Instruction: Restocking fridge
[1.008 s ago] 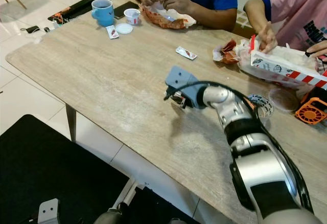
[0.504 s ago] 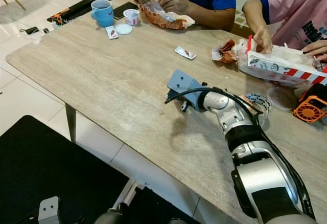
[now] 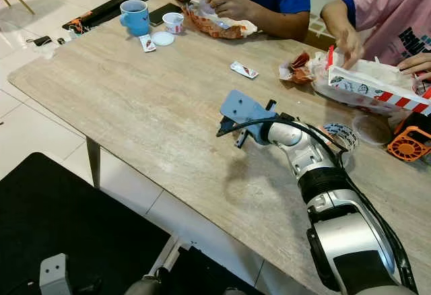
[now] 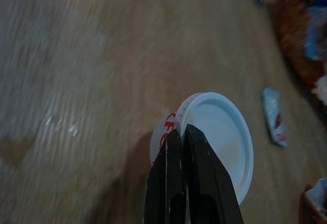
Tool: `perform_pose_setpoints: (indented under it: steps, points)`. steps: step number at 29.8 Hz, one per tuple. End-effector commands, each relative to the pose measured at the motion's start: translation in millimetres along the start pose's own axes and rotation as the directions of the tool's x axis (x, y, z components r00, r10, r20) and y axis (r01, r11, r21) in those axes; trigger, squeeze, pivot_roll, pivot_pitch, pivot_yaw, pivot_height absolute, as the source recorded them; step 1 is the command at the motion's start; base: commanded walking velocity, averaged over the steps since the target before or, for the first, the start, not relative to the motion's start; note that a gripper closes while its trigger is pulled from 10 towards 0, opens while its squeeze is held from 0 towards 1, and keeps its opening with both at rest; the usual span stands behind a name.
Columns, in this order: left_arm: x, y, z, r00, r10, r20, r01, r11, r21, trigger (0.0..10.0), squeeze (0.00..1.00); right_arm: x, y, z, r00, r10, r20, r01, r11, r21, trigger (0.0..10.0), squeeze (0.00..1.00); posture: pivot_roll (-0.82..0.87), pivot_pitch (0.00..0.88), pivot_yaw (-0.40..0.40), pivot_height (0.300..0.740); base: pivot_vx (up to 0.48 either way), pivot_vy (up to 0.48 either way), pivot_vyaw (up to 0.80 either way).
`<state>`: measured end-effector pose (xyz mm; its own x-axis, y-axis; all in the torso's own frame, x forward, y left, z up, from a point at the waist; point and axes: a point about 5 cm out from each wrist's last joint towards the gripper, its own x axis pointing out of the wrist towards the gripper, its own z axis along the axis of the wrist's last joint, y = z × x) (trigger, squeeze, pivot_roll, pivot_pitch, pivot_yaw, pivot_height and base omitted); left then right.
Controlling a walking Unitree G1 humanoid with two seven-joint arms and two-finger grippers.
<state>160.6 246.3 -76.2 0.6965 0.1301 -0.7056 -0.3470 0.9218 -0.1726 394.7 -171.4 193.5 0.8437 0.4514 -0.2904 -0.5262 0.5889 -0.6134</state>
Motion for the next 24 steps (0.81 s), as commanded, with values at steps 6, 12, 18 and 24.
perform_pose_setpoints:
  steps: [6,12,18,24]
  points:
    - [-4.0,36.0,32,0.983,0.13,0.13,-0.114,0.986,-0.124,10.0,0.0,-3.7,-6.4,26,0.97,-0.033,0.242,-0.01,0.985,0.175,0.0,0.0,-0.03,0.112,0.003,0.74,0.0,0.0,0.0]
    - [-4.6,49.7,62,0.96,0.165,0.226,-0.122,0.973,-0.195,10.0,0.0,-0.7,8.8,41,0.925,0.022,0.379,-0.127,0.959,0.253,0.0,0.0,-0.02,0.109,0.01,0.74,0.0,0.0,0.0]
    - [-2.1,40.2,48,0.978,0.129,0.165,-0.1,0.98,-0.174,10.0,0.0,-1.8,25.1,53,0.859,0.079,0.506,-0.266,0.914,0.308,10.0,0.0,-0.02,0.104,0.018,0.74,0.0,0.0,0.0]
    - [-1.5,23.2,15,0.996,0.079,0.031,-0.075,0.989,-0.124,10.0,0.0,-4.4,35.4,61,0.802,0.098,0.589,-0.355,0.871,0.339,10.0,0.0,-0.02,0.096,0.022,0.74,0.0,0.0,0.0]
